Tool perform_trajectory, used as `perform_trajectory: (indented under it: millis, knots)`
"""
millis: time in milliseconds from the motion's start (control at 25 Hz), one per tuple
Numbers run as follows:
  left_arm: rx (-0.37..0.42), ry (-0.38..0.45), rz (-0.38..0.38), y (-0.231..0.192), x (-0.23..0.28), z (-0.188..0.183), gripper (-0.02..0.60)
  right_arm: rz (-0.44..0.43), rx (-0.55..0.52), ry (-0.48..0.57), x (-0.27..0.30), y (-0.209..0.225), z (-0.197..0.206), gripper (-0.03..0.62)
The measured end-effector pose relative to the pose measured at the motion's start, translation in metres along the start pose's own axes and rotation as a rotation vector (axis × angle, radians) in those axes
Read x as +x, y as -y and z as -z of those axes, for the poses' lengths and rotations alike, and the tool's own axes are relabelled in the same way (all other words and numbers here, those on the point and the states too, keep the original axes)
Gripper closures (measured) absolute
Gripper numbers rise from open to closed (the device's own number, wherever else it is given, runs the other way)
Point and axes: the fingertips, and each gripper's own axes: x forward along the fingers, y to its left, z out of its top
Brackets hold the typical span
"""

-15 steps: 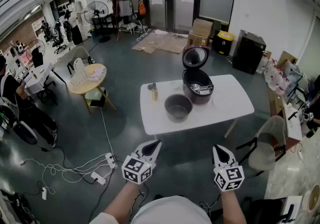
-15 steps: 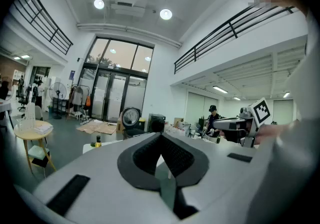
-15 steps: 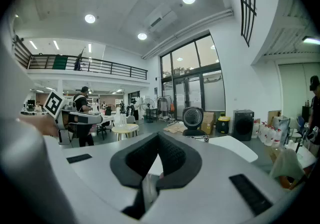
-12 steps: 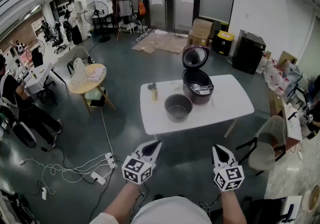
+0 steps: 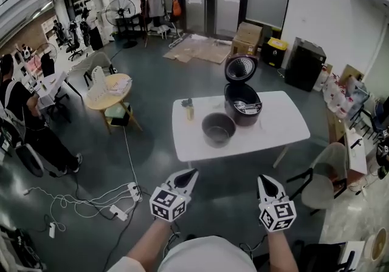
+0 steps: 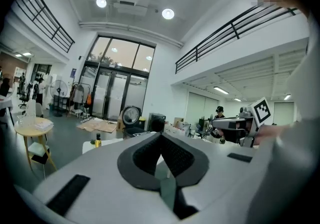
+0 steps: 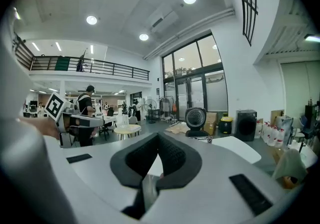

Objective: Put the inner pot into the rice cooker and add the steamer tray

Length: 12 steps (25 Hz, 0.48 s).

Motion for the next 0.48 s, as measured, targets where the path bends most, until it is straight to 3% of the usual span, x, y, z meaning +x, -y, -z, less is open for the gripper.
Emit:
perform_trajectory:
  millis: [320,480]
  knots:
    - [-0.006,-0.011,0.002,0.008,0.007,0.004,0.549,0.006,0.012,0.018,-0.002,0.008,0.002,0.581]
    - [-0.014,-0.013,0.002,0.011,0.010,0.004,0.522,-0.002,0.020,0.008,-0.004,0.013,0.003,0.521]
